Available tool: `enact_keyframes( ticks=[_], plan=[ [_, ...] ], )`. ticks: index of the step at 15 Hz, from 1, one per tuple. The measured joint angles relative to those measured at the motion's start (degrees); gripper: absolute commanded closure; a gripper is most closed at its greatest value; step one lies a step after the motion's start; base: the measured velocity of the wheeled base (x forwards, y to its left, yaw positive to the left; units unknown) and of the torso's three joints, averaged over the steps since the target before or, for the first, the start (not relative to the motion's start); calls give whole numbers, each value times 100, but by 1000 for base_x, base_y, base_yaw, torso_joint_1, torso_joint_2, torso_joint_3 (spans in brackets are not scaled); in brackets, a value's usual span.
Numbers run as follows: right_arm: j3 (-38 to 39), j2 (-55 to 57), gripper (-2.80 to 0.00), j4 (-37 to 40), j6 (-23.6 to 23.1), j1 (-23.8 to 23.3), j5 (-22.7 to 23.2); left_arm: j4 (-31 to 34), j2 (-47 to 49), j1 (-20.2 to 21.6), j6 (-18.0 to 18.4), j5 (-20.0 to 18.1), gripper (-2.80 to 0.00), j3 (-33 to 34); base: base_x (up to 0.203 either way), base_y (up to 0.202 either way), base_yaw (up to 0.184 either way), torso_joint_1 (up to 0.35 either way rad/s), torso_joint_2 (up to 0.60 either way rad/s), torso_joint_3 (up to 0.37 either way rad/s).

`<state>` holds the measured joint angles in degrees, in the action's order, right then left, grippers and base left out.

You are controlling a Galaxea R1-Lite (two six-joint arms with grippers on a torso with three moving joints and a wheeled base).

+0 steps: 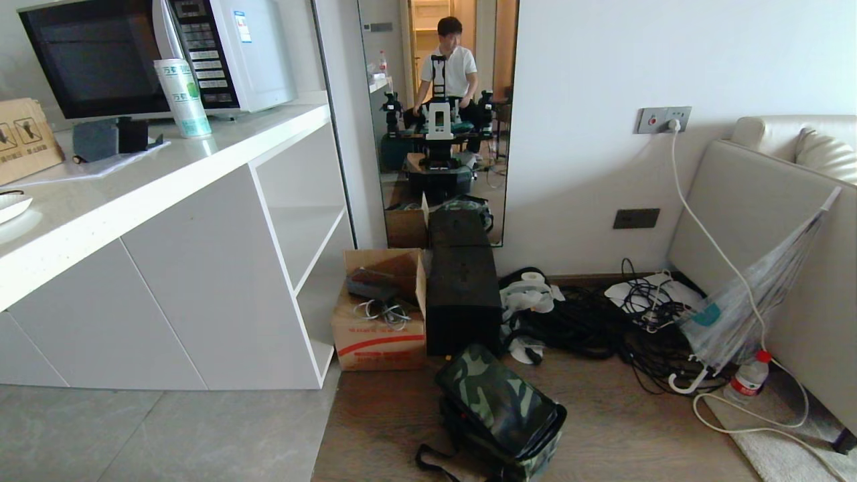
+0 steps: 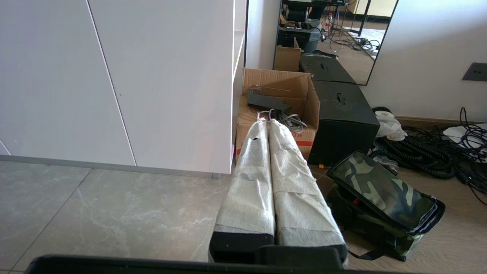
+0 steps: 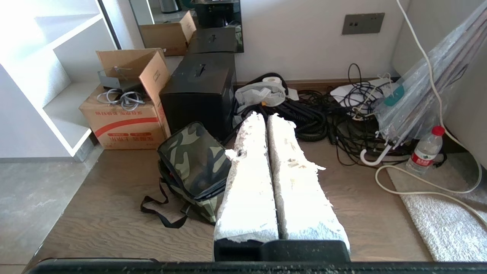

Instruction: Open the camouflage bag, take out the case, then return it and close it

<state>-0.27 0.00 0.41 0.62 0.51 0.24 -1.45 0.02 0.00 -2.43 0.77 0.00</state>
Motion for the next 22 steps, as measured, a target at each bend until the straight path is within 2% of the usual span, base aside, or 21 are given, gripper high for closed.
enact_keyframes(
  ticks=[22],
  plan=[
    [0,0,0,11,43,0,-9,-2,0,0,-2,-2,0,0,0,0,0,0,0,0]
  ],
)
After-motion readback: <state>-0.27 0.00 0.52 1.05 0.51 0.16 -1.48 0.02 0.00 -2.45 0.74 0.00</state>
